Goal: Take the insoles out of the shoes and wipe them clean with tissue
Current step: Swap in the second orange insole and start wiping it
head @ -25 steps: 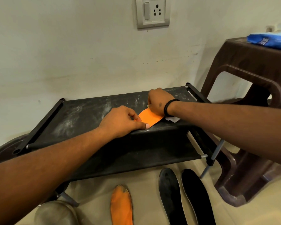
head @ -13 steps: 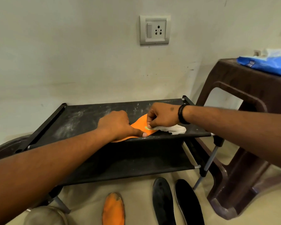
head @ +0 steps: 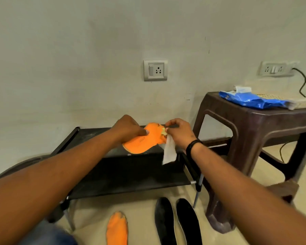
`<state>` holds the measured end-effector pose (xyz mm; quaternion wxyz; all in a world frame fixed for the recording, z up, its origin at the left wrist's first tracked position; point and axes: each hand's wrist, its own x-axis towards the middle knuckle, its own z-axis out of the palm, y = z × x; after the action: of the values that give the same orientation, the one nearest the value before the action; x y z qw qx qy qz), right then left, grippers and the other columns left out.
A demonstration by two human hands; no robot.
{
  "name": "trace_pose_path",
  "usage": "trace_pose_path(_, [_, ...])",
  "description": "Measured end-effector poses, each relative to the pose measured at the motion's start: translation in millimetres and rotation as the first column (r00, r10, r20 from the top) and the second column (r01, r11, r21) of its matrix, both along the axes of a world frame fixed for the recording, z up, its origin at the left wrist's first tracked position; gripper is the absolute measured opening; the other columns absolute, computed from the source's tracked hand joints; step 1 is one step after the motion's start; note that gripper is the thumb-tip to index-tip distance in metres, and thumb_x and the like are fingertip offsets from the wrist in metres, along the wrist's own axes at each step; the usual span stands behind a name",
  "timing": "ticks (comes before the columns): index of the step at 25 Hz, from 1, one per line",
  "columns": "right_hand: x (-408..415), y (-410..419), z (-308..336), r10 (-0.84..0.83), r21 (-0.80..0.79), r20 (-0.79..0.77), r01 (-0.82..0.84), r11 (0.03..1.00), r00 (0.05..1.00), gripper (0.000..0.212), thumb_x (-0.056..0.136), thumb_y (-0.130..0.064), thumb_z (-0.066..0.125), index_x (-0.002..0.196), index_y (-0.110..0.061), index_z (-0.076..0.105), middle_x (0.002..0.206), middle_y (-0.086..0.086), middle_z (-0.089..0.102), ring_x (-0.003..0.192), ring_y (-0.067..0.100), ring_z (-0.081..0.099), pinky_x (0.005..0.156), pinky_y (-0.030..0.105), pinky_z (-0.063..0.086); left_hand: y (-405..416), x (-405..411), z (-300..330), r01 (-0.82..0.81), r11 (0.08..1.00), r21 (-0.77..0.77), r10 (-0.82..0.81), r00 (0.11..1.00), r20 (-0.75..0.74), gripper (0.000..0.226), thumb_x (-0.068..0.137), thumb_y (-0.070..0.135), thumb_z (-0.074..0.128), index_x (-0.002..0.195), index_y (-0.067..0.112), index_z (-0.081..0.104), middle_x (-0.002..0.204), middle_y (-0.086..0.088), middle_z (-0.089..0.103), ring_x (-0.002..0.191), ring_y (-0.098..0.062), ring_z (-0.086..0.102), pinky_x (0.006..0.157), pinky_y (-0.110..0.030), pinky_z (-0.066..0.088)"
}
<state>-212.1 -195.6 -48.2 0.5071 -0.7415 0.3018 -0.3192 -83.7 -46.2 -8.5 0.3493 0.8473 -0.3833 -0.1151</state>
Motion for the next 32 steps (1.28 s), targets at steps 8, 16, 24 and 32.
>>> trace_pose_path(8, [-50, 108, -147, -0.449, 0.358, -0.074, 0.444, 0.821, 0.890, 0.018, 0.086, -0.005, 0.054, 0.093, -0.011, 0.069, 0.095, 0.008, 0.069, 0.086, 0.028, 0.063, 0.072, 0.035, 0.050, 60, -91, -77, 0.182, 0.934, 0.306, 0.017, 0.836, -0.548, 0.024, 0.085, 0.002, 0.076, 0.109, -0.003, 0.071, 0.072, -0.010, 0.068, 0.063, -0.018, 0.064, 0.051, -0.026, 0.057])
trace_pose_path(16, [-97, 137, -277, 0.039, 0.186, -0.762, 0.161, 0.969, 0.646, 0.022, 0.092, -0.013, 0.056, 0.108, -0.001, 0.065, 0.112, 0.018, 0.066, 0.104, 0.034, 0.063, 0.077, 0.030, 0.047, 106, -111, -278, -0.157, 0.893, 0.422, 0.410, 0.670, -0.619, 0.022, 0.084, -0.006, 0.073, 0.106, -0.003, 0.066, 0.088, -0.021, 0.064, 0.075, -0.030, 0.064, 0.061, -0.040, 0.056])
trace_pose_path(24, [-85, 152, -305, 0.354, 0.507, -0.714, 0.098, 0.856, 0.605, 0.015, 0.074, -0.010, 0.057, 0.084, -0.002, 0.064, 0.072, 0.013, 0.065, 0.045, 0.017, 0.052, 0.043, 0.021, 0.035, 89, -116, -378, -0.563, 0.773, 0.293, 0.586, 0.454, -0.671, 0.013, 0.086, 0.007, 0.062, 0.082, 0.012, 0.073, 0.101, -0.017, 0.074, 0.100, -0.035, 0.069, 0.088, -0.039, 0.057])
trace_pose_path(32, [-71, 133, -347, 0.232, 0.481, -0.725, 0.235, 0.845, 0.649, 0.016, 0.073, -0.014, 0.071, 0.082, -0.002, 0.067, 0.076, 0.011, 0.067, 0.064, 0.025, 0.062, 0.060, 0.032, 0.050, 70, -126, -407, -0.664, 0.660, 0.351, 0.716, 0.415, -0.561, 0.012, 0.083, 0.010, 0.070, 0.093, 0.018, 0.073, 0.108, -0.010, 0.072, 0.103, -0.034, 0.066, 0.088, -0.037, 0.056])
